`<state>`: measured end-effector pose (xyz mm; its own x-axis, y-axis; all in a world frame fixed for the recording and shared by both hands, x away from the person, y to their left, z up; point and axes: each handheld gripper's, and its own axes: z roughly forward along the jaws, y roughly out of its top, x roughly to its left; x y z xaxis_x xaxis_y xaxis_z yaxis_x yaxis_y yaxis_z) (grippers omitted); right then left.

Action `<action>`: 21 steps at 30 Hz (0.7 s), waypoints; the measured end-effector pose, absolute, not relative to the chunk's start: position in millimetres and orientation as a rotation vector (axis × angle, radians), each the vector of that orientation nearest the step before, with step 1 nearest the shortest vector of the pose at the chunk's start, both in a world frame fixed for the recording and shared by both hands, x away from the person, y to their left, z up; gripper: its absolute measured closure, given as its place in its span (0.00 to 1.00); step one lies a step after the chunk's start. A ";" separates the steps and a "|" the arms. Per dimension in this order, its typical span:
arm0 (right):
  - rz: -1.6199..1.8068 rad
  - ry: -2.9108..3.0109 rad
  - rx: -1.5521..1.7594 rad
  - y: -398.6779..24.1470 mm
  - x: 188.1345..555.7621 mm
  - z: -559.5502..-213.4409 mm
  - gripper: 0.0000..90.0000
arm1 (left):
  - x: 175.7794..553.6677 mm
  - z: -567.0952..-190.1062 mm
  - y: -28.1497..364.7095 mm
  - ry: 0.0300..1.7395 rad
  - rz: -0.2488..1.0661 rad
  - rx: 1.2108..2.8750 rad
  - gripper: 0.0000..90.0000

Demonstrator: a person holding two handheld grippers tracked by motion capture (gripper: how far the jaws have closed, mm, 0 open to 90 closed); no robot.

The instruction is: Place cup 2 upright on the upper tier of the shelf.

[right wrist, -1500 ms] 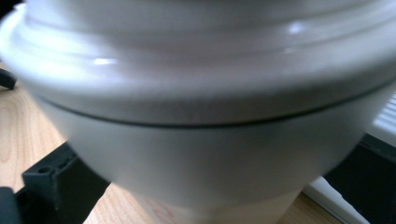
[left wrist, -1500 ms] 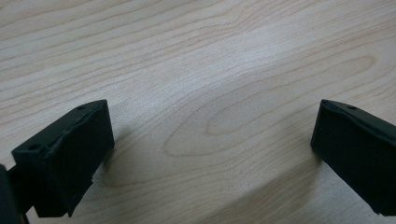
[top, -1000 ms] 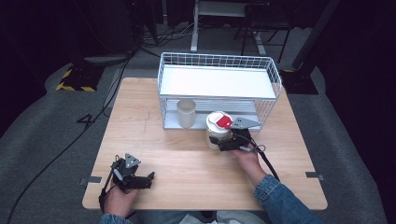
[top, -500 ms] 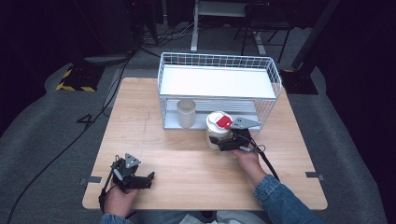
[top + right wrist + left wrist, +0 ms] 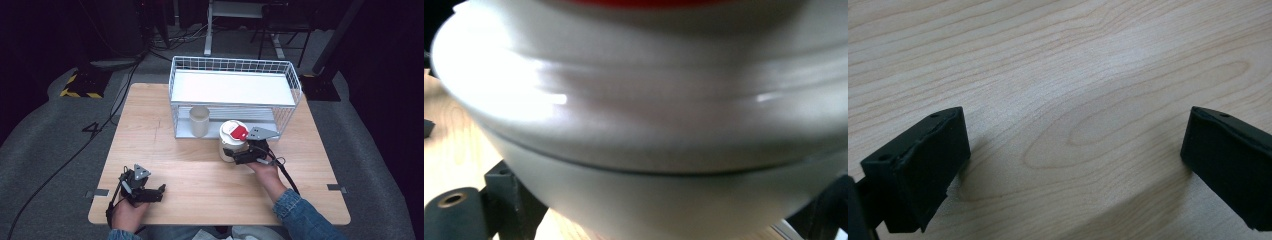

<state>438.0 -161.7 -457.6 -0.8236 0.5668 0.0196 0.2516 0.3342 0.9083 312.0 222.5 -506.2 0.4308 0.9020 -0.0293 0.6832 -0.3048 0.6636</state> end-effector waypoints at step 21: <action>1.557 2.278 0.692 -158.0 416.4 -406.9 0.12 | 312.4 -506.0 220.9 1.333 0.475 2.083 0.00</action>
<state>416.4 -158.0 -406.9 -0.8404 0.5413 0.0264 0.2210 0.2978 0.9287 312.4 220.9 -506.0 0.4277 0.9035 -0.0266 0.6835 -0.3040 0.6637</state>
